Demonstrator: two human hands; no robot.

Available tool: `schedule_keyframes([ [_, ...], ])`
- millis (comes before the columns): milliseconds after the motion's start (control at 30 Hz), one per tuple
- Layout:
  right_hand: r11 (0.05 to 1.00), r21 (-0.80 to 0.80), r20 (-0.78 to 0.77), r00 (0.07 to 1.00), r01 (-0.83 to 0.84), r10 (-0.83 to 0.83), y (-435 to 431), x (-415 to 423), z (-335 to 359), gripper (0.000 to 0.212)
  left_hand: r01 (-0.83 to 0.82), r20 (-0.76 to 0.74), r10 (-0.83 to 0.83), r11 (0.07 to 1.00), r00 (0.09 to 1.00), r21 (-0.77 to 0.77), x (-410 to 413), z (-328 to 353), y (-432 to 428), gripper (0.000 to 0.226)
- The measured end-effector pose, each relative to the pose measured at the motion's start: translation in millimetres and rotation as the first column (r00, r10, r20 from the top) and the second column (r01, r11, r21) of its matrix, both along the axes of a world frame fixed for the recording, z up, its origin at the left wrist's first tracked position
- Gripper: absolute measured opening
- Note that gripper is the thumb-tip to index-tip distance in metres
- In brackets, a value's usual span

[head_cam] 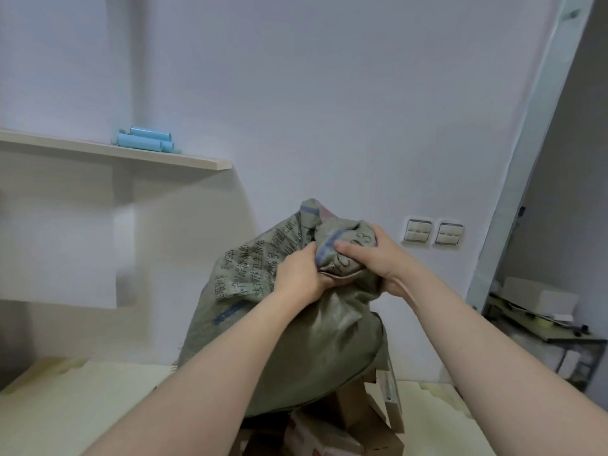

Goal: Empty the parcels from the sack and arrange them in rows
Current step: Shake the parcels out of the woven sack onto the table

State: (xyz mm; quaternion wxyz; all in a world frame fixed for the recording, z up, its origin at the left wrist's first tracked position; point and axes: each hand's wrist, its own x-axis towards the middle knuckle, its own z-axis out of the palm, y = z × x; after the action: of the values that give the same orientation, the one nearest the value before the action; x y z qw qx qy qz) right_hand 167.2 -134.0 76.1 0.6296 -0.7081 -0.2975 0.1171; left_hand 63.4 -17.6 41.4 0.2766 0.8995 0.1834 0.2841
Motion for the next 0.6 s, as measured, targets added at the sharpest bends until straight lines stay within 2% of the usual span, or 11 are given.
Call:
schedule_keyframes([
  [100, 0.998, 0.021, -0.054, 0.997, 0.062, -0.061, -9, 14, -18, 0.083, 0.071, -0.060, -0.070, 0.997, 0.996, 0.004, 6, -1, -4, 0.097],
  [200, 0.978, 0.042, -0.018, 0.979, 0.205, -0.205, -11, 16, -32, 0.058, 0.135, -0.129, -0.129, 0.990, 0.983, 0.040, 1, 1, -1, 0.131],
  [267, 0.962, 0.046, -0.018, 0.963, 0.269, -0.269, -10, 16, -41, 0.055, 0.130, -0.280, -0.073, 0.973, 0.957, 0.191, -5, -3, 5, 0.144],
  [333, 0.949, 0.029, 0.024, 0.949, 0.314, -0.315, -8, 14, -48, 0.052, 0.147, -0.446, 0.014, 0.934, 0.895, 0.325, -14, -8, 13, 0.151],
  [400, 0.945, 0.016, 0.062, 0.943, 0.327, -0.327, -5, 10, -50, 0.046, 0.148, -0.525, 0.092, 0.905, 0.846, 0.398, -22, -15, 22, 0.156],
  [500, 0.938, -0.016, 0.143, 0.929, 0.347, -0.342, -1, 6, -52, 0.041, 0.020, -0.491, 0.233, 0.889, 0.839, 0.457, -34, -19, 33, 0.160],
  [600, 0.936, -0.058, 0.238, 0.915, 0.347, -0.325, -2, 0, -55, 0.037, -0.235, -0.418, 0.371, 0.910, 0.829, 0.341, -44, -20, 46, 0.150],
])
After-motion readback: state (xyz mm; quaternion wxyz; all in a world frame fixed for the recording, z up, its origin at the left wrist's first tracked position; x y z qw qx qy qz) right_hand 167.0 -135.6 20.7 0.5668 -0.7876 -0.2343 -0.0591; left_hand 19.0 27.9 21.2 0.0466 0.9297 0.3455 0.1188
